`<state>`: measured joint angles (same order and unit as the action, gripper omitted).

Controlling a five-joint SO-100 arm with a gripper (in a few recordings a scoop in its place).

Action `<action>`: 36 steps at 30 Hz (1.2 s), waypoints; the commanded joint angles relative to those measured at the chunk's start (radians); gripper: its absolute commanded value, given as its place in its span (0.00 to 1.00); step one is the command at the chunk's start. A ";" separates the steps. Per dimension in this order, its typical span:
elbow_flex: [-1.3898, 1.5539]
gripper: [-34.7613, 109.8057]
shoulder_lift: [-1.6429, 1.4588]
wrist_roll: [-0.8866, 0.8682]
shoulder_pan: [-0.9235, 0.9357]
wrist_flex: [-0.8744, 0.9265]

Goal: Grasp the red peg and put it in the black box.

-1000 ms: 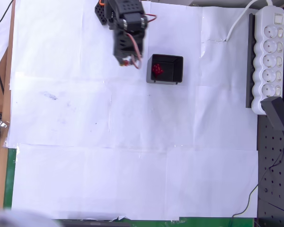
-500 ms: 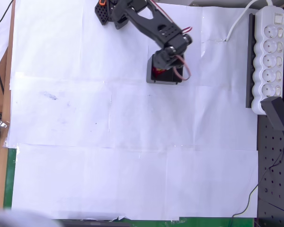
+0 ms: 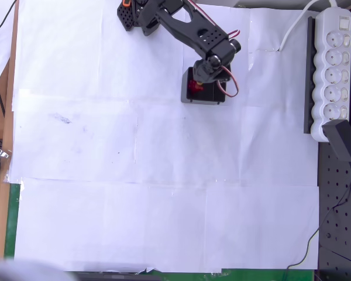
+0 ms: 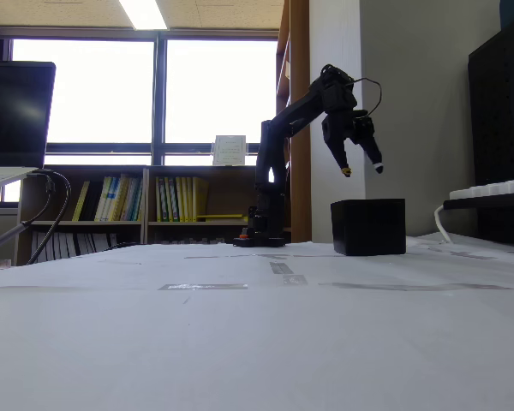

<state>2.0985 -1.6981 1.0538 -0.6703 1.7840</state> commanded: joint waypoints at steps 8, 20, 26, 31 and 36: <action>0.058 0.26 0.098 0.006 0.048 0.055; -0.742 0.24 0.612 0.436 0.469 -0.802; -1.266 0.24 0.856 0.581 0.615 -1.051; -1.606 0.24 1.203 0.643 0.649 -1.028; -1.727 0.24 1.373 0.640 0.684 -0.927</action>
<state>0.4157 -0.4525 1.6720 -0.0077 0.8314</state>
